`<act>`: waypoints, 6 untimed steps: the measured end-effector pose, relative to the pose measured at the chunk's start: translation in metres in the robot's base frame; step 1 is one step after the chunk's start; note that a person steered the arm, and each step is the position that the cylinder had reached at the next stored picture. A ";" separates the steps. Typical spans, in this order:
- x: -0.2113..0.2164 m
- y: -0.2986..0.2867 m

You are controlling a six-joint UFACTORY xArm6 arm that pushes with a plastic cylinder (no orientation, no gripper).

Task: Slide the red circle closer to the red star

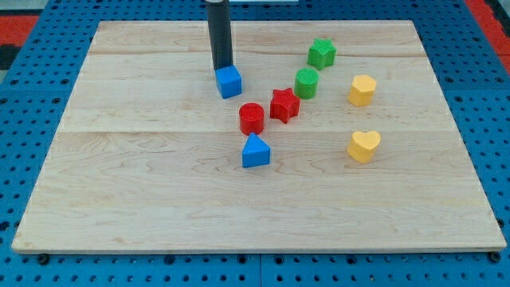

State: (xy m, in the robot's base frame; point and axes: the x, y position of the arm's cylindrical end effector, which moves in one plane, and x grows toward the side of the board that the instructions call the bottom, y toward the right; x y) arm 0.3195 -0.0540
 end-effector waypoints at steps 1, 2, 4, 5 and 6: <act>0.003 -0.031; 0.039 -0.054; 0.112 -0.014; 0.120 0.020; 0.115 0.021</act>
